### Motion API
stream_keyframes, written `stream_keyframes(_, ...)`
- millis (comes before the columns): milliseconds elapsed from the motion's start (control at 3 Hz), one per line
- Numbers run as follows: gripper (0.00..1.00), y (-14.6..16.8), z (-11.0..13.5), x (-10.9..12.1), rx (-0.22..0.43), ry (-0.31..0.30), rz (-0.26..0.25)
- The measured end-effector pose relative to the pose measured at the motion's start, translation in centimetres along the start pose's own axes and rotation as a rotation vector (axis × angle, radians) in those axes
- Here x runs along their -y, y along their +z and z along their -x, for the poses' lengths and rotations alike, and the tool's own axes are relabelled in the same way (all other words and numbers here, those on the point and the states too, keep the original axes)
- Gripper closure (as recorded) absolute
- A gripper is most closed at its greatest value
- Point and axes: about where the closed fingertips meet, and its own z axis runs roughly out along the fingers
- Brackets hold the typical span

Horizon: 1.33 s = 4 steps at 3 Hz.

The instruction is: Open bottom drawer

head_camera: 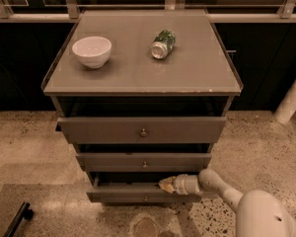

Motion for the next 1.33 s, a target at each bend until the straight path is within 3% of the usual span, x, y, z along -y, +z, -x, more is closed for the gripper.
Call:
stream_keyframes(1000,1.00,-0.2,-0.9,-1.0,-0.009,0.032,0.031)
stream_keyframes(1333,1.00,-0.4,-1.5,-2.0,-0.030,0.026,0.077)
